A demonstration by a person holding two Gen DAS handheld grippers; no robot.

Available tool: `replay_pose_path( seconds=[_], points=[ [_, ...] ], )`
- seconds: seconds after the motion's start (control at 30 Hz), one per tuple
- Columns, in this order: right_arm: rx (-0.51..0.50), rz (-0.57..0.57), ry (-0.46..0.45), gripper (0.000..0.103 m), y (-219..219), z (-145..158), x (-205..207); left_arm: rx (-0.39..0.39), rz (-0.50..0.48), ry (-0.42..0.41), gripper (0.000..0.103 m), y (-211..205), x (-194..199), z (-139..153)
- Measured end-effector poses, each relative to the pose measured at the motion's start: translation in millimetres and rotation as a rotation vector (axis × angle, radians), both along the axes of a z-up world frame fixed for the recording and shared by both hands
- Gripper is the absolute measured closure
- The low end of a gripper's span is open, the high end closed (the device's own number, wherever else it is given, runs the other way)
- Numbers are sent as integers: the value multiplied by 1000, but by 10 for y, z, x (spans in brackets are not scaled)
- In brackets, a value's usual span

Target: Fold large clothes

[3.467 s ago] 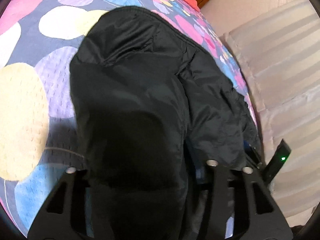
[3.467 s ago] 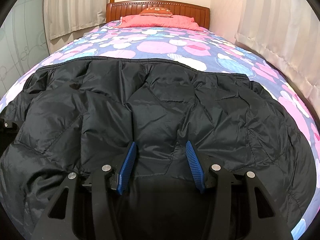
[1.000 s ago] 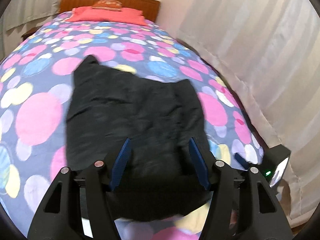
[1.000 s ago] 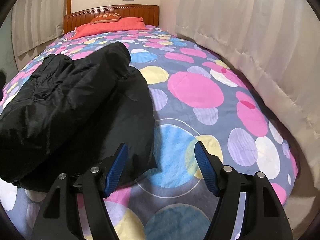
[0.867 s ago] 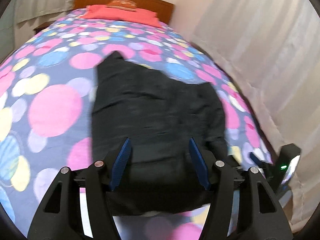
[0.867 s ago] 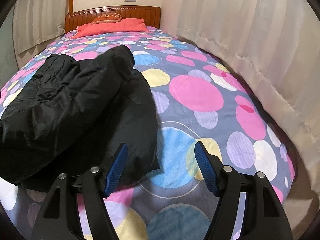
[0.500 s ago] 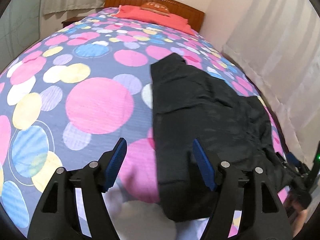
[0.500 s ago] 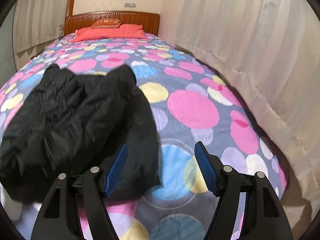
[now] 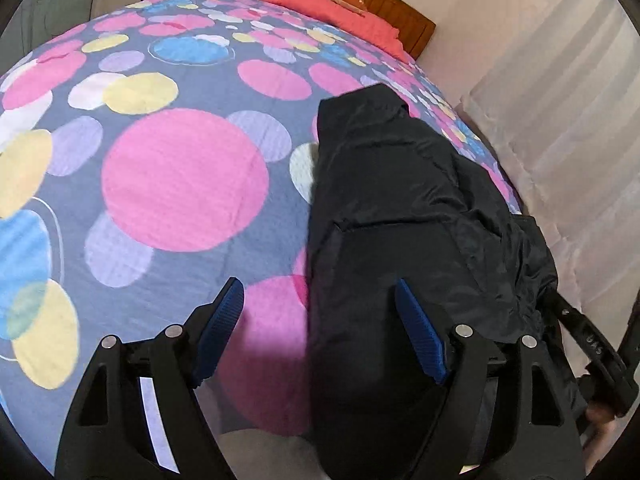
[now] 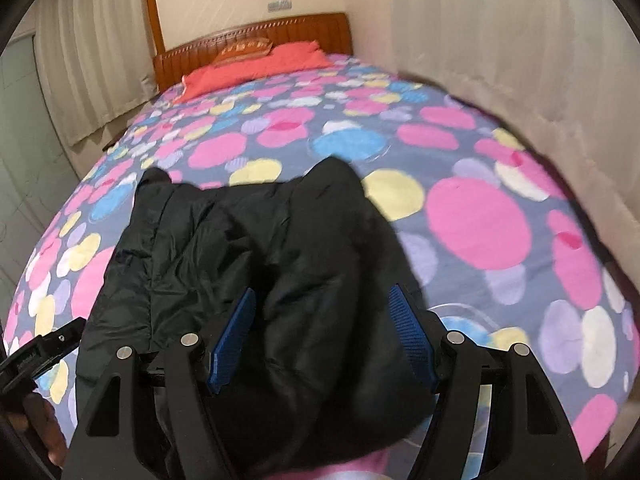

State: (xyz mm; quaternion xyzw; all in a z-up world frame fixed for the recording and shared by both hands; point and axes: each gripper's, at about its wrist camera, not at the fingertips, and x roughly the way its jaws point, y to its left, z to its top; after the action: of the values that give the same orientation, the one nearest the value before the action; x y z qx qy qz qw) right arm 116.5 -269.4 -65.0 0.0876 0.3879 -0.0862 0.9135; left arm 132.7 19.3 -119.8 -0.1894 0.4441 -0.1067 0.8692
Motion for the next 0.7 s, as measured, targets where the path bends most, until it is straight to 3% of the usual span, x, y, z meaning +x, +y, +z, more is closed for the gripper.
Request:
replay_pose_path(
  seconds=[0.2,0.57,0.7],
  points=[
    [-21,1,29,35,68,-147,108,34,18,-20,25,-74,50,-36],
    [30,-5,46,36,-20,-306,140,60,39,-36,25,-194,97,-80],
    [39,-2,38,36,-27,-314,160,26,47,-24,25,-168,114,-96]
  ],
)
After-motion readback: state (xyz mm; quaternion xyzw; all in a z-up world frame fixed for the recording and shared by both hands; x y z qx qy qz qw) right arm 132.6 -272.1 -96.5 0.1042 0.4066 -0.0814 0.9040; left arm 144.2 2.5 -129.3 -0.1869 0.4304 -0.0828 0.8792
